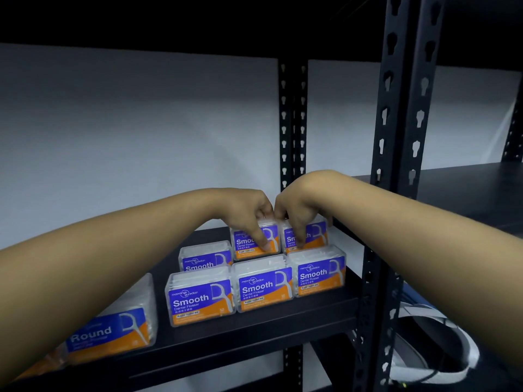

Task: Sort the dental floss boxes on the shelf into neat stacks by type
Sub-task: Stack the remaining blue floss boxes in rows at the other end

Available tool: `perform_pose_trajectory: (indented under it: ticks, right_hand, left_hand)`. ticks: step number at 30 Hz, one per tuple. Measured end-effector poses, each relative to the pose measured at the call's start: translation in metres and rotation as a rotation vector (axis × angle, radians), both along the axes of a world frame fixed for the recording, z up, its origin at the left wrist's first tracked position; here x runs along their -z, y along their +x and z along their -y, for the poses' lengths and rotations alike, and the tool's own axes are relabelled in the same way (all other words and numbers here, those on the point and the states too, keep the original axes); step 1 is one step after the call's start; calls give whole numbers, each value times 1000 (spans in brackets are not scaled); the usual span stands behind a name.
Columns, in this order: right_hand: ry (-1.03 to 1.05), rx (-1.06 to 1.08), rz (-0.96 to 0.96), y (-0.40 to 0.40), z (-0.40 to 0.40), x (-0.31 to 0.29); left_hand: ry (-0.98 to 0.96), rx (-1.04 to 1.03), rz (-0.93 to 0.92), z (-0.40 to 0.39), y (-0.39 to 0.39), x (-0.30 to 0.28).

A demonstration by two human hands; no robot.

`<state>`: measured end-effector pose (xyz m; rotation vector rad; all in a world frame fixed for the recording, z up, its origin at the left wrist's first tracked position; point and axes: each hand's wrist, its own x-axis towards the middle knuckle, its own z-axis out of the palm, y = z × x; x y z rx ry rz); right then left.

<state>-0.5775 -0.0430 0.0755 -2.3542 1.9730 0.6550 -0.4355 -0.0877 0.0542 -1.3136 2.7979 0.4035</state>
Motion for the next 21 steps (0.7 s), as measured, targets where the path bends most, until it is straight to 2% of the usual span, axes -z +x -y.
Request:
perform_pose_trajectory:
  ticks: [21]
  right_hand:
    - [61,-11,64,1,3,21]
  left_hand:
    - [51,-36,118,-13,7,13]
